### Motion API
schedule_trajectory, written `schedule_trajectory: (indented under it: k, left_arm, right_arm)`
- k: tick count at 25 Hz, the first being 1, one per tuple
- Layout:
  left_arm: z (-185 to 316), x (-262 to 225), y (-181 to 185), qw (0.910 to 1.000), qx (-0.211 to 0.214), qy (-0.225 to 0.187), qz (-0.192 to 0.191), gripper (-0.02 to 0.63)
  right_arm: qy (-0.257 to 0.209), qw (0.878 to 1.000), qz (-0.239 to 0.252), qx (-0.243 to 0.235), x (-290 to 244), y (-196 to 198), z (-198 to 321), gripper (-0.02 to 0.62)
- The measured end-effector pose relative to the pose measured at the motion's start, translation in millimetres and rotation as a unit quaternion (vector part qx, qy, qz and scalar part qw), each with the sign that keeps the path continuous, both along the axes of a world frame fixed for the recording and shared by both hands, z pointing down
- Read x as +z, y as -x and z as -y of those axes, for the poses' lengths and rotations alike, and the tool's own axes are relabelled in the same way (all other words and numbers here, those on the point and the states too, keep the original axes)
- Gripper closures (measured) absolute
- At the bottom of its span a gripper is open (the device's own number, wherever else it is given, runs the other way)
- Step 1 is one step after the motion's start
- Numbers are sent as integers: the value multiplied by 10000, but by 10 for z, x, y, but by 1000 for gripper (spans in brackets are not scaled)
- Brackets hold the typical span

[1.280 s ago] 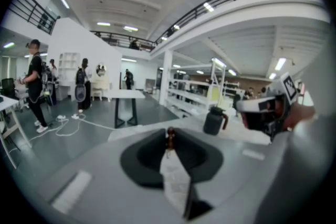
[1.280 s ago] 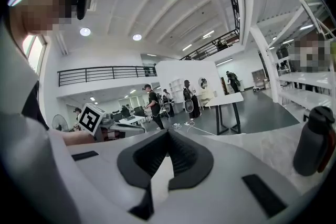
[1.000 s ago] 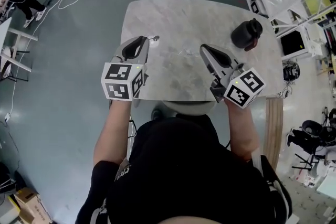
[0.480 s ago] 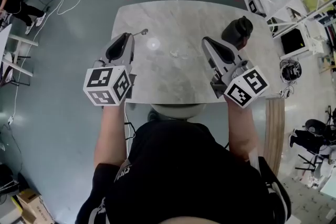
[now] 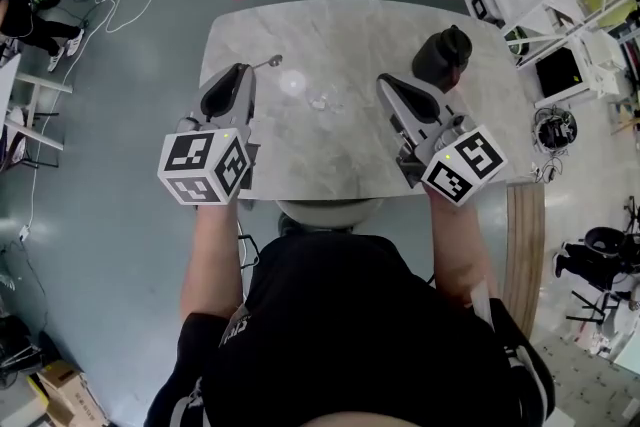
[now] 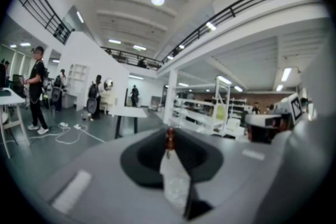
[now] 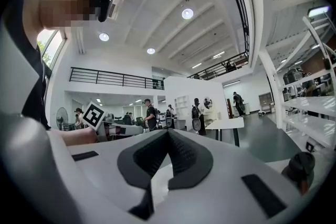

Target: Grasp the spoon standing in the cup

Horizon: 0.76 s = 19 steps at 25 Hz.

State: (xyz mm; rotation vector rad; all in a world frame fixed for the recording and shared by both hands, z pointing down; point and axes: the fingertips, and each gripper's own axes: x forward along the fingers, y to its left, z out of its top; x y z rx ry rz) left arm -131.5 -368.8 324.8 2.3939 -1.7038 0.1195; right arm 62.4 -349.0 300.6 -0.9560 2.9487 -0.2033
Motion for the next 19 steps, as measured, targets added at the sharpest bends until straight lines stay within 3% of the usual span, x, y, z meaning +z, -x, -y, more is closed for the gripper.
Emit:
schedule_trajectory:
  k: [19]
  left_arm:
    - [1, -46, -28, 10000, -58, -24, 62, 551]
  right_arm:
    - [18, 10000, -4, -87, 49, -17, 51, 604]
